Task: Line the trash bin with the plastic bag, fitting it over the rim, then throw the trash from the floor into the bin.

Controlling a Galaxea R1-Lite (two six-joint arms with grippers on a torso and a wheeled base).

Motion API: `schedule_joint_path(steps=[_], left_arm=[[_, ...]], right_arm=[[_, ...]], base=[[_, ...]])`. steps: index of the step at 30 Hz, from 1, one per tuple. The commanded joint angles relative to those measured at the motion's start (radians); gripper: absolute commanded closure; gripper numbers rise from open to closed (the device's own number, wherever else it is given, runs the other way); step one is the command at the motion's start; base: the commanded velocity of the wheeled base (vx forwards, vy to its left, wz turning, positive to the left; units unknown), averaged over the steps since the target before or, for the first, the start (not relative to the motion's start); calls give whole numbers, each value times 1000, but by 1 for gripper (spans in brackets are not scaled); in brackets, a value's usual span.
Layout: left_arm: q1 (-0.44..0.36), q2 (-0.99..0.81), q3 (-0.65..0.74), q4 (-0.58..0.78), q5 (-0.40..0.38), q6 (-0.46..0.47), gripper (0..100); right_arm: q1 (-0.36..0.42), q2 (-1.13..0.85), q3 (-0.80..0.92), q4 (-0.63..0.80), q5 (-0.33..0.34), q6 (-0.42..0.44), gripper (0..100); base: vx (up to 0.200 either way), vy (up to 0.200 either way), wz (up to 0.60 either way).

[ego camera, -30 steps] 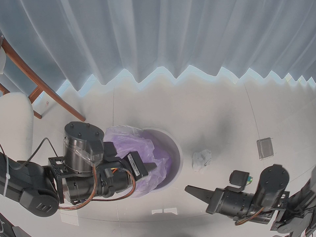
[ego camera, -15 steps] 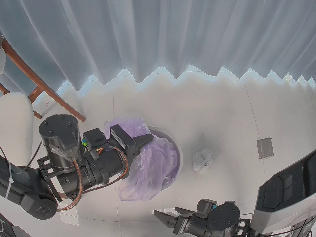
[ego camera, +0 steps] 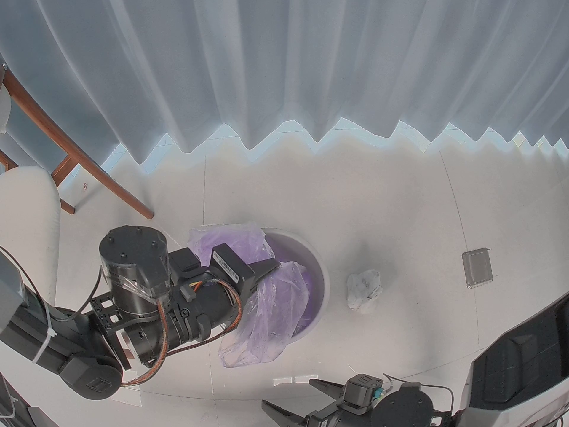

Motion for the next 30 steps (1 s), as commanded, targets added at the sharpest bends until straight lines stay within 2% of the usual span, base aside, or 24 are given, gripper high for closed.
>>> schedule_joint_path(steps=[1, 3, 11, 15, 20, 30], left_arm=[[-11, 21, -1, -4, 1, 0, 100], [-30, 30, -2, -7, 1, 0, 100], [-57, 21, 33, -89, 1, 0, 100], [-57, 21, 45, -118, 1, 0, 100], [-57, 24, 45, -118, 1, 1, 100], [-70, 28, 48, -118, 1, 1, 100]], right_arm=[[4, -71, 35, -18, 0, -49, 0], [0, -88, 16, -18, 0, -117, 0], [-15, 56, -148, -18, 0, -140, 0], [-76, 91, -203, -18, 0, -192, 0], [-122, 39, -217, -18, 3, -195, 0], [-131, 48, -246, -18, 3, -200, 0]], base=[[0, 0, 0], [0, 0, 0], [0, 0, 0], [0, 0, 0], [0, 0, 0], [0, 0, 0]])
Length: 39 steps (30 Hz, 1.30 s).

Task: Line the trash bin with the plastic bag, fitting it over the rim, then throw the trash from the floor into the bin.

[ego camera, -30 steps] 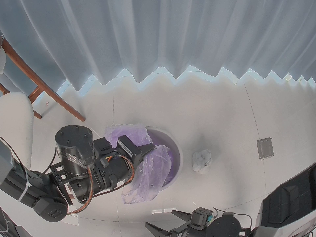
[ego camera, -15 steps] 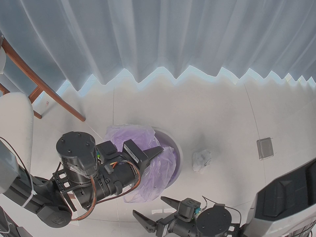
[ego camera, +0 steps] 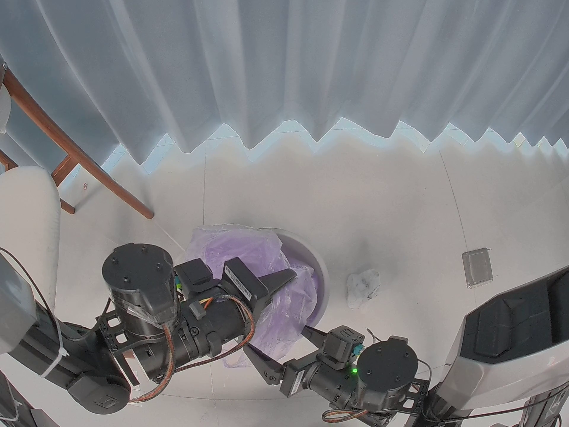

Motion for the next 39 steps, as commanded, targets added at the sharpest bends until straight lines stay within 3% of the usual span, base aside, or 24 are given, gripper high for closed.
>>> schedule_joint_path(steps=[1, 6, 7, 24, 39], left_arm=[[-8, 4, 2, 0, 0, -1, 100], [-8, 2, 2, 0, 0, 0, 100], [-8, 2, 2, 0, 0, 0, 100], [1, -4, 12, 0, -2, 5, 100], [-2, -5, 46, 0, 0, 95, 100]], right_arm=[[-12, 25, -25, -17, -1, -2, 0], [-14, 43, -43, -17, -1, -1, 0], [-14, 43, -43, -17, -1, -1, 100], [6, -8, 87, -17, 4, 9, 100], [32, -12, 120, -17, 28, 10, 100]], base=[[0, 0, 0], [0, 0, 0], [0, 0, 0], [0, 0, 0], [0, 0, 0]])
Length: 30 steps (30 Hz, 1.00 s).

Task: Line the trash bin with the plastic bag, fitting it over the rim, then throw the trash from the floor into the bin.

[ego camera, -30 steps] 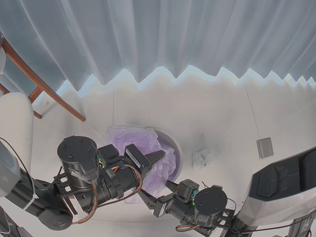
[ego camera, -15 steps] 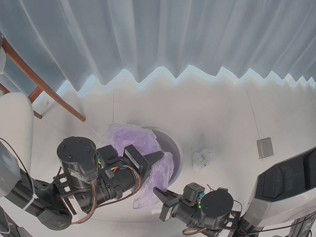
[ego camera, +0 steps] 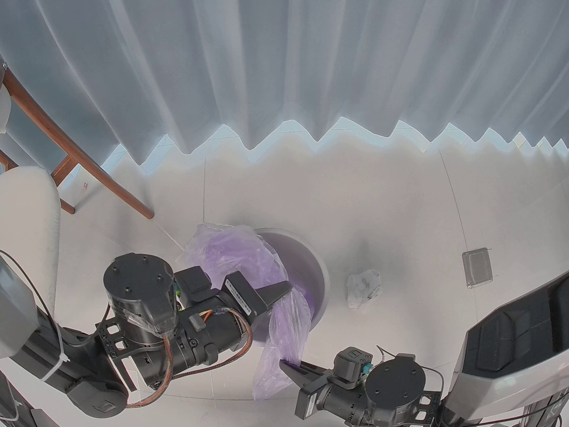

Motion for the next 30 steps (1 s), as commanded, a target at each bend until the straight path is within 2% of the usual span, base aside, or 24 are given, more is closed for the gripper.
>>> schedule_joint_path(steps=[1, 6, 9, 13, 14, 15, 16, 19, 21, 22, 26, 30], left_arm=[[0, -8, 17, -1, 0, 4, 0], [8, -59, 27, -7, -2, 18, 0], [12, -200, 61, 30, -28, 79, 0], [38, -337, 76, 248, -63, 243, 0], [57, -386, 70, 372, -63, 306, 0], [58, -390, 69, 384, -62, 311, 0], [85, -426, 46, 510, -62, 361, 0], [124, -475, 20, 650, -60, 413, 0], [135, -485, 15, 674, -59, 423, 0], [177, -510, -8, 725, -57, 447, 0], [292, -533, -57, 760, -63, 472, 0], [348, -528, -71, 765, -71, 476, 0]], right_arm=[[6, -3, -2, -19, 1, 1, 100], [3, -34, 12, -19, 1, 6, 100], [6, -106, 32, -19, 17, 64, 100], [9, -167, 87, -18, 71, 111, 100], [6, -172, 110, -18, 88, 116, 100], [4, -172, 113, -18, 90, 118, 100], [3, -162, 139, -19, 99, 131, 100], [3, -155, 159, -19, 126, 162, 100], [3, -155, 161, -19, 136, 173, 100], [-4, -162, 153, -19, 143, 191, 100], [-48, -202, 133, -19, 156, 200, 100], [-70, -239, 139, -19, 194, 199, 100]], base=[[0, 0, 0], [0, 0, 0], [0, 0, 0], [0, 0, 0], [0, 0, 0], [0, 0, 0], [0, 0, 0], [0, 0, 0], [0, 0, 0], [0, 0, 0], [0, 0, 0], [0, 0, 0]])
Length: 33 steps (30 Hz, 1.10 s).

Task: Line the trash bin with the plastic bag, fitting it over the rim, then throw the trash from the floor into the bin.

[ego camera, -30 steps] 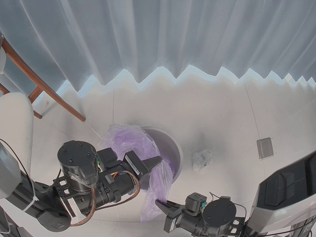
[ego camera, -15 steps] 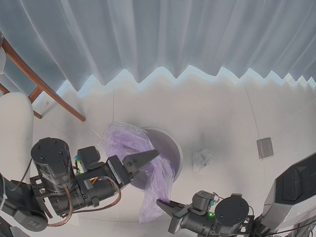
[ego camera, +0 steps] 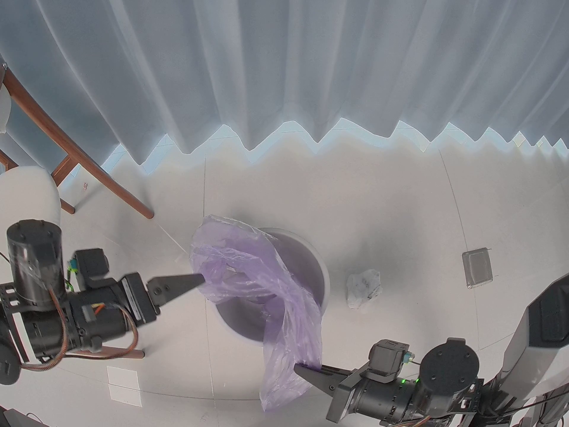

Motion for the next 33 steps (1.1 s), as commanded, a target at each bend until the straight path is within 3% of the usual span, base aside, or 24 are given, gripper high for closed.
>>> schedule_joint_path(steps=[1, 14, 20, 23, 27, 33], left_arm=[[95, -62, -45, 18, -8, 21, 0], [229, 186, -54, -14, -143, -5, 0], [240, 280, -35, -158, -157, -57, 0], [240, 280, -27, -207, -221, -118, 0], [244, 272, -22, -213, -310, -160, 0], [244, 272, -24, -216, -329, -163, 0]], right_arm=[[-39, -71, 9, -18, 32, 12, 100], [-31, -140, 55, -18, 37, 36, 100], [-23, -169, 58, -17, 37, 32, 100], [0, -171, 71, -17, 37, 30, 100], [27, -155, 90, -17, 38, 29, 100], [53, -114, 127, -17, 38, 18, 100]], base=[[0, 0, 0], [0, 0, 0], [0, 0, 0], [0, 0, 0], [0, 0, 0], [0, 0, 0]])
